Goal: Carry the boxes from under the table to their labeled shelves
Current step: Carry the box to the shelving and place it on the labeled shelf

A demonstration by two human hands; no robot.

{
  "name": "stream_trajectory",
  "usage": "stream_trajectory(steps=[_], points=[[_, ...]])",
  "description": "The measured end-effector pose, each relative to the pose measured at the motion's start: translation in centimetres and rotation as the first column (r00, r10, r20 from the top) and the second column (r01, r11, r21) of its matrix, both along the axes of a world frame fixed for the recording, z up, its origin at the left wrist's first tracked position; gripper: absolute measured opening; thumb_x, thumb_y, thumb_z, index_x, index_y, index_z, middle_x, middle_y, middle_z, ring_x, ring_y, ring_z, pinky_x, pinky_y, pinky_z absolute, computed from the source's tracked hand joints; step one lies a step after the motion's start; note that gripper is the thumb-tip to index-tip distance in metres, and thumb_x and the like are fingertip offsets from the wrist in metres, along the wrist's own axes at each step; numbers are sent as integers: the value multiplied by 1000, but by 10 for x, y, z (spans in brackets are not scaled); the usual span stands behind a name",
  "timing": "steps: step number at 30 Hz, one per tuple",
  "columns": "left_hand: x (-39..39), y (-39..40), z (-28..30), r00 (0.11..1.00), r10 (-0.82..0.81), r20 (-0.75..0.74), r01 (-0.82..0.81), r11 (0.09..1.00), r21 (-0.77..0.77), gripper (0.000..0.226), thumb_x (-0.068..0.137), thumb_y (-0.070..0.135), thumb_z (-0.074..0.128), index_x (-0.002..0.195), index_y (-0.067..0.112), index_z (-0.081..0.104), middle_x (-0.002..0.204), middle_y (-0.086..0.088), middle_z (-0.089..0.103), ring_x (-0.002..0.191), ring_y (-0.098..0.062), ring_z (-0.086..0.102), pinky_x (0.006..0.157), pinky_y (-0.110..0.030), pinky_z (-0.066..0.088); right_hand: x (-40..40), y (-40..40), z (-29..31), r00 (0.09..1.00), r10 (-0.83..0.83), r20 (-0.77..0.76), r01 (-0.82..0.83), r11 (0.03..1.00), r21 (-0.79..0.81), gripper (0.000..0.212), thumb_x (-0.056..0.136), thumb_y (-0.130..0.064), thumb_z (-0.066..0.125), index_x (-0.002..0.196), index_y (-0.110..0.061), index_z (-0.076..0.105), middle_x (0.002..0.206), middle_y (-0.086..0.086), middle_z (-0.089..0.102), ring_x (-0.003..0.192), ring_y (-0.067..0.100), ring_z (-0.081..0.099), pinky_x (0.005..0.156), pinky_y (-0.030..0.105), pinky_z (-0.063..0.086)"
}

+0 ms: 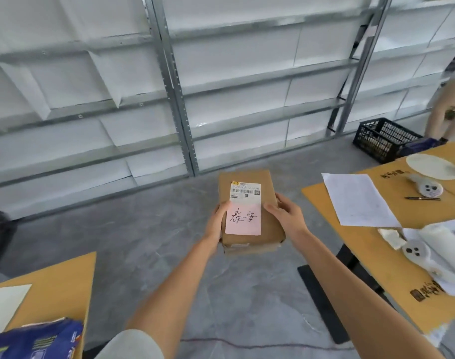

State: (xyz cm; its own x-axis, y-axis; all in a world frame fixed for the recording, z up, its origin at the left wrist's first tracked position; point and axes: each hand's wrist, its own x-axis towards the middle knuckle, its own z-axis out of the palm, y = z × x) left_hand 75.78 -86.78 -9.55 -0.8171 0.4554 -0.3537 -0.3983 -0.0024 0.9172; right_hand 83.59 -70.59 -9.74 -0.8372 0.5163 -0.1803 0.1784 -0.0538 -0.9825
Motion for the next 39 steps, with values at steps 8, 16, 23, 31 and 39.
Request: stream_trajectory(steps=[8,16,23,31,39], points=[[-109,27,3,985,169,-21,-170,985,-17,46,84,49,53,116,19,66,109,-9,72,101,-28,68,92,-41,51,-123,33,10,982,152,-111,-168,974,-153,54,81,-24,68,132,-31,51,121,-6,65,103,10,65,80,22,51],[-228,64,5,982,187,35,-188,982,28,43,87,37,52,117,10,64,114,-17,68,94,-31,66,74,-34,52,-239,73,4,981,191,-38,-195,969,-154,54,82,-28,68,131,-38,48,111,-4,67,96,13,66,84,32,52],[-374,127,9,996,89,7,-90,995,35,41,88,39,50,116,12,63,112,-14,70,86,-22,67,68,-30,50,-376,134,11,994,109,3,-106,974,-199,45,81,-32,67,120,-46,49,92,-18,69,72,-1,67,55,18,48],[-511,217,30,998,-17,-58,19,999,47,45,88,33,52,133,27,44,119,-9,66,99,-26,64,66,-32,48,-496,213,21,997,-11,72,27,974,-226,51,80,-41,65,128,-38,48,100,-12,67,86,7,62,60,29,45],[-599,368,33,979,-187,-85,192,980,55,46,90,32,50,134,22,43,122,-14,64,104,-28,62,77,-35,51,-560,348,22,981,-185,52,192,960,-205,50,80,-40,65,128,-36,50,96,-11,66,83,5,62,61,28,45]])
